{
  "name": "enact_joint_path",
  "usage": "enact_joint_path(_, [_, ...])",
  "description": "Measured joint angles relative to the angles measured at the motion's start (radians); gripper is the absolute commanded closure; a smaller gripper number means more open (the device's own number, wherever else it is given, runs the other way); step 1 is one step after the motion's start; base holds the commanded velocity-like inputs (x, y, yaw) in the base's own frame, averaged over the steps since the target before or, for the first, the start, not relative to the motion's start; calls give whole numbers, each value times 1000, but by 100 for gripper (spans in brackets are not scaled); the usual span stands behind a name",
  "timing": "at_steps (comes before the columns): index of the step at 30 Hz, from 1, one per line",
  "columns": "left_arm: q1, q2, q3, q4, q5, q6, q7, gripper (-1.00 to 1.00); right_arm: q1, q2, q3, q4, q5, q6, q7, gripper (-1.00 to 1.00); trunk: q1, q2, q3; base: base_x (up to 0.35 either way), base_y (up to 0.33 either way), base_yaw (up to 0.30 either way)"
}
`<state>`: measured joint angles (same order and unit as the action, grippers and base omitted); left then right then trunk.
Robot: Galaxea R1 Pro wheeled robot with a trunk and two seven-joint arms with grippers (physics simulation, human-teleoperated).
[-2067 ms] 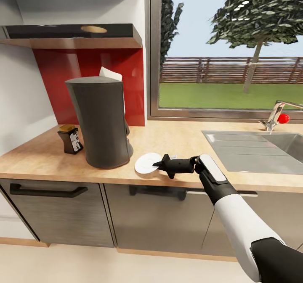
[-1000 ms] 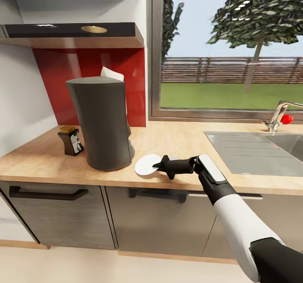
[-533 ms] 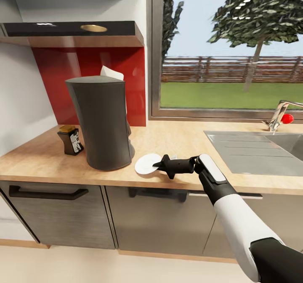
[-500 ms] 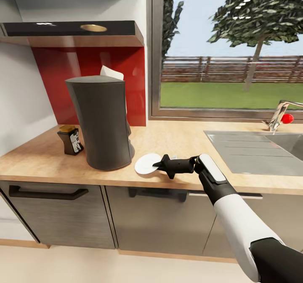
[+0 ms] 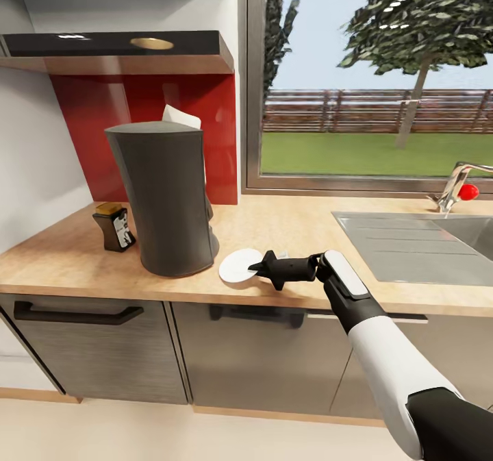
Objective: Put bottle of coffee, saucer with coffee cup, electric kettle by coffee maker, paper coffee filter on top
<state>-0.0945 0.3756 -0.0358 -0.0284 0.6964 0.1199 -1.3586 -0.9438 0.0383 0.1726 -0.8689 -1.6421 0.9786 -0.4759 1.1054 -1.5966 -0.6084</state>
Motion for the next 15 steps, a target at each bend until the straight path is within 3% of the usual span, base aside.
enact_joint_path(10, [0, 0, 0, 0, 0, 0, 0, -100, 0, 0, 0, 0, 0, 0, 0, 100, 0, 0, 0, 0, 0, 0])
enact_joint_path(11, [0, 0, 0, -1, 0, 0, 0, -100, 0, 0, 0, 0, 1, 0, 1, -100, 0, 0, 0, 0, 0, 0])
enact_joint_path(15, [0, 0, 0, 0, 0, 0, 0, -100, 0, 0, 0, 0, 0, -1, 1, -100, 0, 0, 0, 0, 0, 0])
